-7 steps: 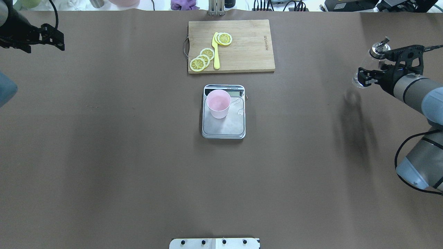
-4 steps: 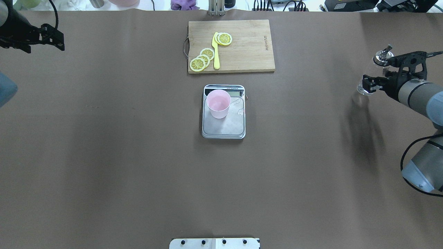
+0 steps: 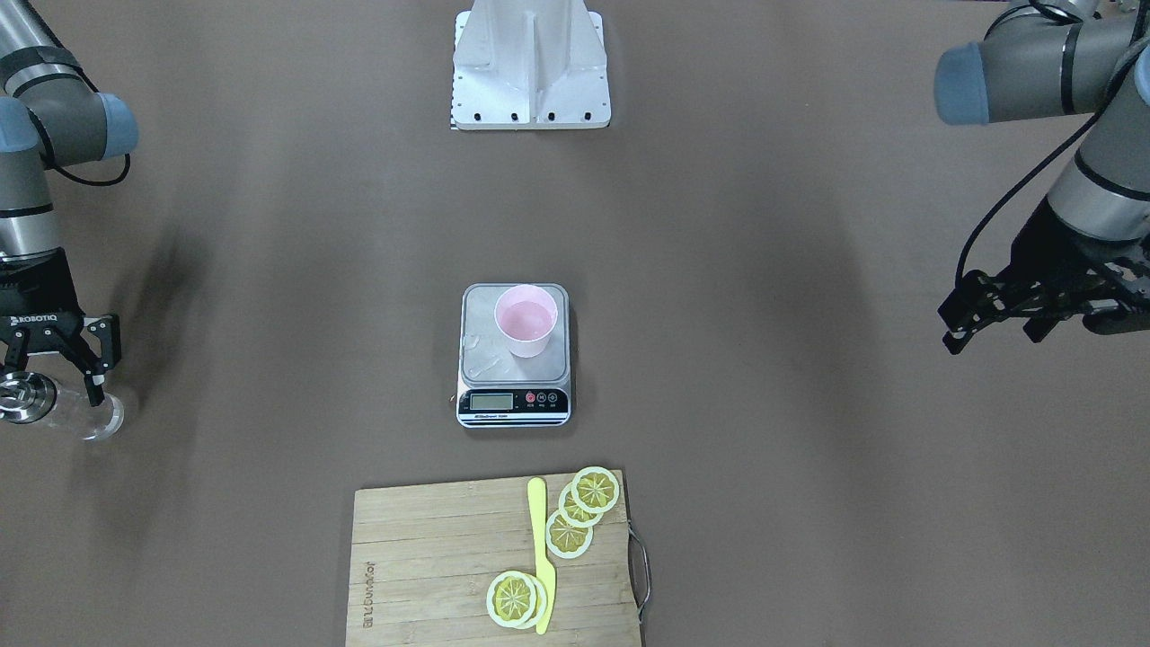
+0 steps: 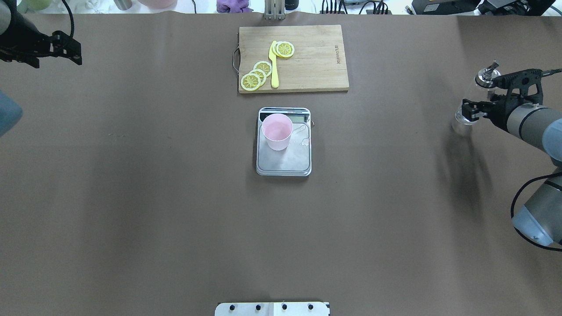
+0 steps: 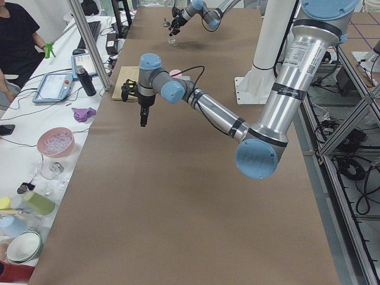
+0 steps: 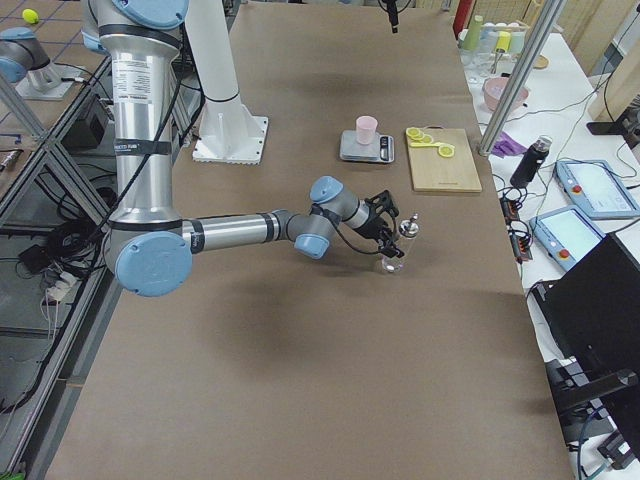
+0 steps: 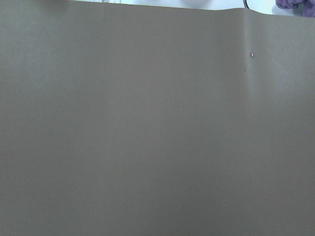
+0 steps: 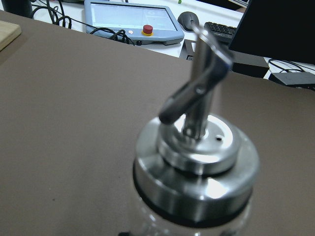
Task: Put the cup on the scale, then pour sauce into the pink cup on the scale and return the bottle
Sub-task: 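Lower the dispenser onto the table and open the right gripper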
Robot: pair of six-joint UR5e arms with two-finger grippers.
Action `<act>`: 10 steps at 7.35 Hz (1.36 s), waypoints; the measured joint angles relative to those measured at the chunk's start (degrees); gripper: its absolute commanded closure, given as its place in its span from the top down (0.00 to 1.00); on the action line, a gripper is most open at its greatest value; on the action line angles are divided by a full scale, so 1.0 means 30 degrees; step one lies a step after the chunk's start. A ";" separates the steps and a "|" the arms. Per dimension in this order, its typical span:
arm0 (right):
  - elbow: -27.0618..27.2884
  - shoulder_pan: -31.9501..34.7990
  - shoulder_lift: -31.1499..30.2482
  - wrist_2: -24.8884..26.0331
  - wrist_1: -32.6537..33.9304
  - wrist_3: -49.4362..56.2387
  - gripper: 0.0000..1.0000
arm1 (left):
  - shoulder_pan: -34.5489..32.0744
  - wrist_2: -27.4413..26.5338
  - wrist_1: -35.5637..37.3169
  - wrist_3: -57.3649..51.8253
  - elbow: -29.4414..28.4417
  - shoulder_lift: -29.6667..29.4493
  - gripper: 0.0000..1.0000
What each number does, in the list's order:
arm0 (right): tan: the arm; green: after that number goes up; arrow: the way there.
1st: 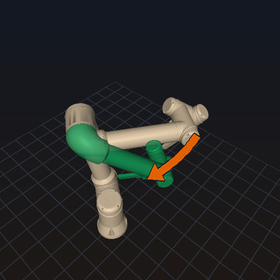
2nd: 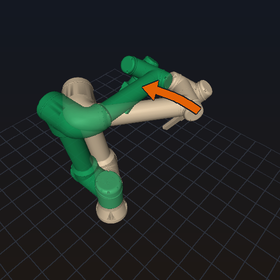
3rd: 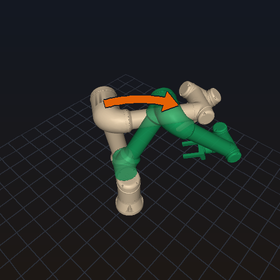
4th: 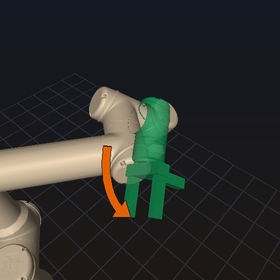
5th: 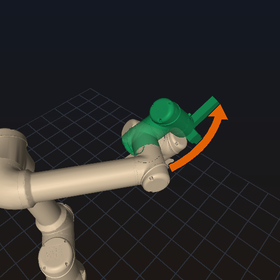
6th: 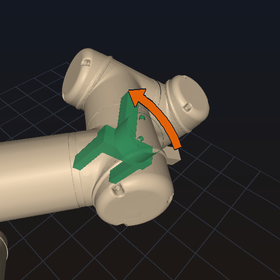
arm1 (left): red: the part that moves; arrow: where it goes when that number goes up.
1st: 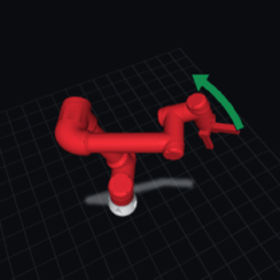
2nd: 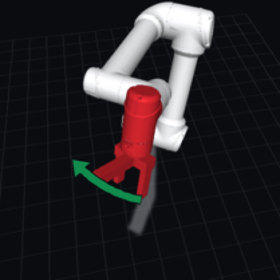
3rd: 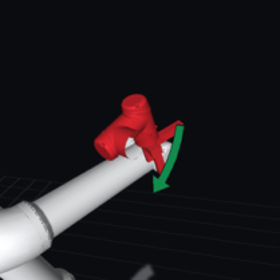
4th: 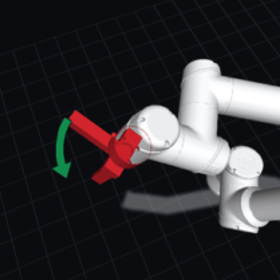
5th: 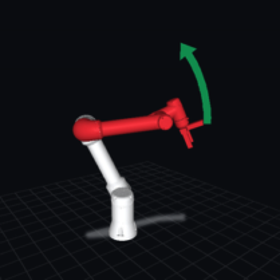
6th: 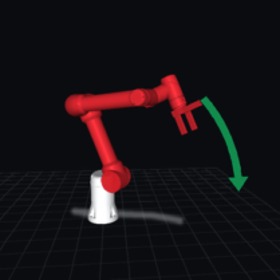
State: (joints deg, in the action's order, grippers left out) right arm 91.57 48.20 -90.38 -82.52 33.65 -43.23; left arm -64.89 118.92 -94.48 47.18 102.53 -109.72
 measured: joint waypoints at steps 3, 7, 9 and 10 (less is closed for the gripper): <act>-0.0273 -0.0030 0.0017 -0.0008 -0.0074 -0.0047 0.23 | 0.0008 0.0000 -0.0008 -0.0023 -0.0078 0.0010 0.98; -0.0474 -0.0025 0.0023 -0.0336 -0.0111 -0.0062 0.79 | 0.0013 0.0000 -0.0027 -0.0024 -0.0105 0.0010 0.98; -0.0485 -0.0014 0.0005 -0.0558 -0.0126 -0.0044 1.00 | 0.0025 -0.0007 -0.0030 -0.0058 -0.0116 0.0010 0.98; -0.0440 0.0008 -0.0008 -0.0755 -0.0158 -0.0037 1.00 | 0.0027 -0.0019 -0.0030 -0.0096 -0.0125 0.0010 0.98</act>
State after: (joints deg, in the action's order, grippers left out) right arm 90.24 48.22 -90.41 -84.79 33.17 -43.34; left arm -64.81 118.86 -94.57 46.90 102.16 -109.69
